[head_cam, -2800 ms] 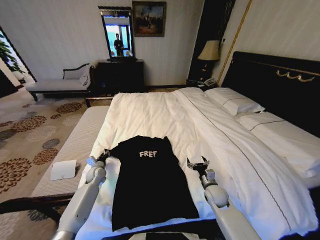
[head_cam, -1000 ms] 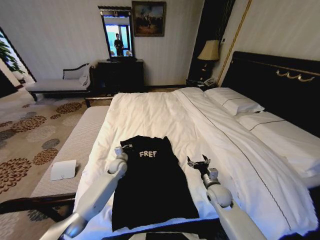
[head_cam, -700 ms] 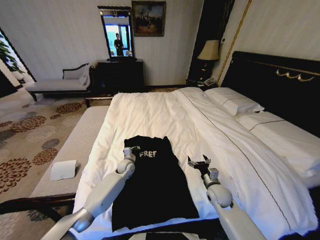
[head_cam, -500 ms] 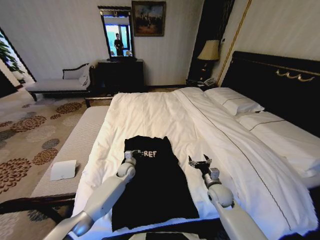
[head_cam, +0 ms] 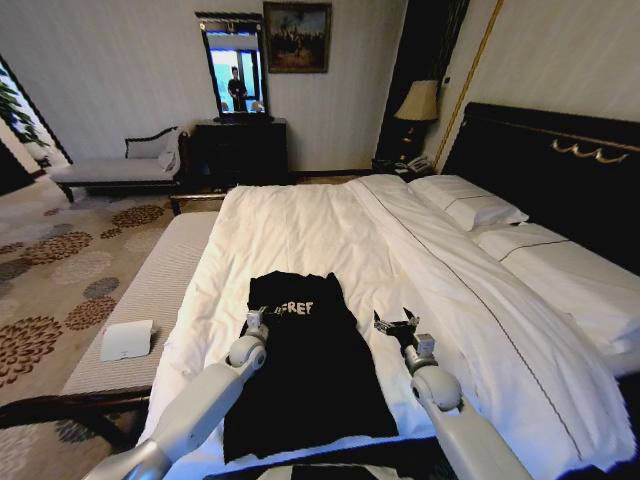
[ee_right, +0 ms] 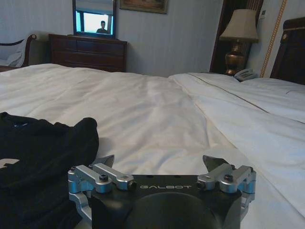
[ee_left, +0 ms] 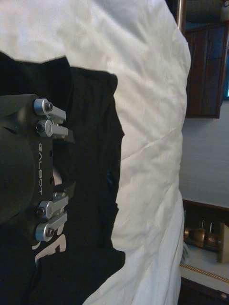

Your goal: Fold the clothes on the bed.

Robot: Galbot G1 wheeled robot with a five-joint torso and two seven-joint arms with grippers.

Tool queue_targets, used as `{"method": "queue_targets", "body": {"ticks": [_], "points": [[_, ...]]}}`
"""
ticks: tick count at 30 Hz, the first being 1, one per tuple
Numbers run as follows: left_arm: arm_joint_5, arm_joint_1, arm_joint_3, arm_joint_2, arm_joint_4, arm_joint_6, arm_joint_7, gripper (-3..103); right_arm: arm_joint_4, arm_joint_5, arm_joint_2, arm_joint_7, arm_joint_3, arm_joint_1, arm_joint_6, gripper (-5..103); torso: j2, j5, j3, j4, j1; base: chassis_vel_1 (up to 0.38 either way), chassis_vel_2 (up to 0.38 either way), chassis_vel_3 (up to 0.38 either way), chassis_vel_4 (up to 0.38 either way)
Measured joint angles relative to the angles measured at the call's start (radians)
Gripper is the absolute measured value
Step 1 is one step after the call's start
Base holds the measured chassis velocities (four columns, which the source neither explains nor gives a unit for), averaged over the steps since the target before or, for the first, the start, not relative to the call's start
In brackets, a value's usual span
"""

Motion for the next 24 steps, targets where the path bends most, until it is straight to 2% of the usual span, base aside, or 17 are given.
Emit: {"method": "queue_targets", "body": {"ticks": [1,5,8,9,10,11,16,18,23,24], "points": [[-0.004,0.015,-0.016,0.004,-0.019,0.002,-0.002,53,-0.002,0.008,0.006,0.001,-0.006,0.007,-0.004,100,0.0,0.0002,0.0,0.0001,0.0,0.0,0.0,0.0,0.0],[-0.028,0.051,-0.064,0.016,-0.064,0.004,-0.006,75,-0.014,0.035,0.007,0.005,-0.03,0.032,-0.014,100,0.0,0.0001,0.0,0.0001,0.0,0.0,0.0,0.0,0.0],[-0.034,0.054,-0.072,0.017,-0.067,0.004,-0.006,75,-0.016,0.045,0.006,0.007,-0.034,0.038,-0.017,100,0.0,0.0001,0.0,0.0001,0.0,0.0,0.0,0.0,0.0],[-0.056,0.056,-0.101,0.022,-0.07,0.004,-0.009,86,-0.022,0.084,-0.003,0.014,-0.045,0.055,-0.027,100,0.0,0.0002,0.0,0.0001,0.0,0.0,0.0,0.0,0.0],[-0.122,0.036,-0.16,0.024,-0.042,0.003,-0.02,96,-0.042,0.161,-0.041,0.027,-0.067,0.109,-0.051,100,0.0,0.0002,0.0,0.0001,0.0,0.0,0.0,0.0,0.0],[-0.159,0.016,-0.177,0.024,-0.023,0.005,-0.024,98,-0.054,0.182,-0.056,0.032,-0.076,0.138,-0.058,100,0.0,0.0002,0.0,0.0002,0.0,0.0,0.0,0.0,0.0],[-0.21,-0.027,-0.195,0.017,0.023,0.007,-0.026,100,-0.078,0.213,-0.073,0.041,-0.094,0.187,-0.07,100,0.0,0.0003,0.0,0.0002,0.0,0.0,0.0,0.0,0.0],[-0.237,-0.073,-0.203,0.0,0.086,0.009,-0.013,100,-0.086,0.231,-0.079,0.048,-0.105,0.214,-0.082,100,0.0,0.0003,0.0,0.0001,0.0,0.0,0.0,0.0,0.0],[-0.231,-0.144,-0.193,-0.038,0.246,0.003,0.027,100,-0.084,0.234,-0.088,0.053,-0.111,0.217,-0.089,100,0.0,0.0003,0.0,0.0002,0.0,0.0,0.0,0.0,0.0],[-0.231,-0.144,-0.193,-0.038,0.246,0.003,0.027,100,-0.084,0.234,-0.088,0.053,-0.111,0.217,-0.089,100,0.0,0.0003,0.0,0.0002,0.0,0.0,0.0,0.0,0.0]]}}
